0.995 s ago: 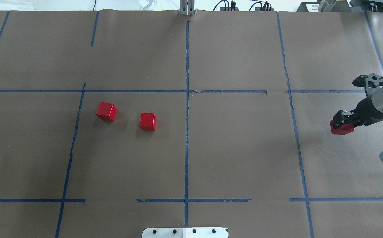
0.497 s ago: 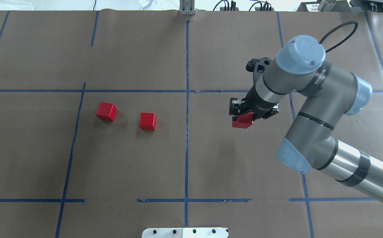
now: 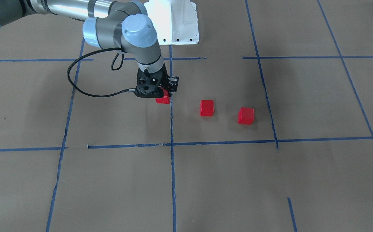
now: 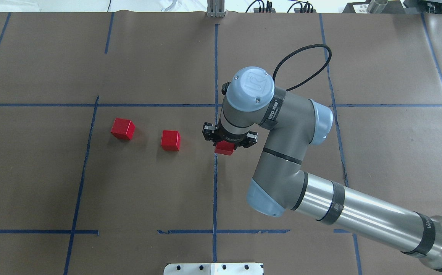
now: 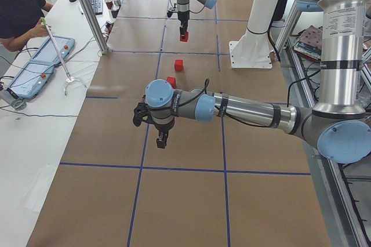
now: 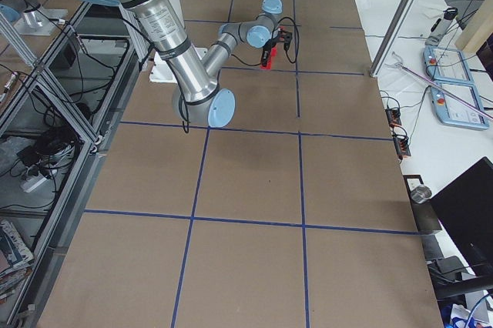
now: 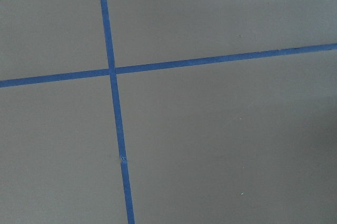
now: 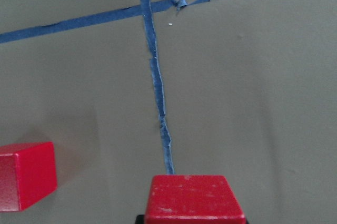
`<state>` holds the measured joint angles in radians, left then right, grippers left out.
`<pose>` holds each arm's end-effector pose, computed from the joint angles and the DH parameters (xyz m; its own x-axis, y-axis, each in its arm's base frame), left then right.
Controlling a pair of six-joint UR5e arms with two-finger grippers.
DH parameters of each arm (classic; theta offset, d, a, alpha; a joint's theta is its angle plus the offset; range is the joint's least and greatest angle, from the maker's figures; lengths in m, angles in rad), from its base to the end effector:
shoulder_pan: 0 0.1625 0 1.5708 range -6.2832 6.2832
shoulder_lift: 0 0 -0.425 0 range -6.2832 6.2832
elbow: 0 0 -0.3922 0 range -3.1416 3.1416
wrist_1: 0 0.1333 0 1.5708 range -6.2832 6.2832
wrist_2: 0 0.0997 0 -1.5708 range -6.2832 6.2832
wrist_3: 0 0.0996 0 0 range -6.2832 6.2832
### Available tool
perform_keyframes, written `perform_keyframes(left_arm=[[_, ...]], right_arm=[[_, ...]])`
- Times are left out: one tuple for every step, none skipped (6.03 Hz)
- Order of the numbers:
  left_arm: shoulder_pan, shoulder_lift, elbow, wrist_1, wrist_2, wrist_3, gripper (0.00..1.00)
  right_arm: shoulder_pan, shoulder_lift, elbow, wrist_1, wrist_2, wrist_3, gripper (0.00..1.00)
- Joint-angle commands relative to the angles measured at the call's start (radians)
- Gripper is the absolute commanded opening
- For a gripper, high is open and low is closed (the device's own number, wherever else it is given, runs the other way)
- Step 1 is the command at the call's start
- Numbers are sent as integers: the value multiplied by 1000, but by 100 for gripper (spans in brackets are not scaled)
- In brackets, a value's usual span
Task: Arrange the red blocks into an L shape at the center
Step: 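Carry the red cube with the right gripper toward the table center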
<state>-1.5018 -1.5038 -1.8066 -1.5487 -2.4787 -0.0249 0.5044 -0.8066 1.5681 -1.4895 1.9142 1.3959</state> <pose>-0.0226 -0.4684 0.5667 0.6075 0.1328 -0.7831 -0.0531 0.9905 0.1267 -0.5771 -0.4326 0.1867 0.6145 0.1521 0.7741 -0.1301 0.9873 -0.0907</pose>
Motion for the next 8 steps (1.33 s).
perform_keyframes(left_arm=[[0, 0, 0, 1, -51, -1, 100], [0, 0, 0, 1, -51, -1, 100], [0, 0, 0, 1, -51, -1, 100], [0, 0, -5, 1, -51, -1, 100], [0, 0, -10, 1, -51, -1, 100], [0, 0, -8, 1, -49, -3, 100], [0, 0, -8, 1, -49, -1, 100], [0, 0, -7, 1, -49, -1, 100]], right_arm=[[-30, 35, -66, 29, -55, -5, 0], [-30, 40, -82, 29, -44, -17, 0], [-30, 38, -82, 29, -20, -20, 0], [-36, 37, -82, 28, -17, -20, 0], [-46, 35, -83, 28, -18, -24, 3], [-58, 33, -83, 25, -18, -41, 13], [-58, 40, -83, 23, -23, -50, 13], [-56, 40, -97, 23, -24, -78, 30]])
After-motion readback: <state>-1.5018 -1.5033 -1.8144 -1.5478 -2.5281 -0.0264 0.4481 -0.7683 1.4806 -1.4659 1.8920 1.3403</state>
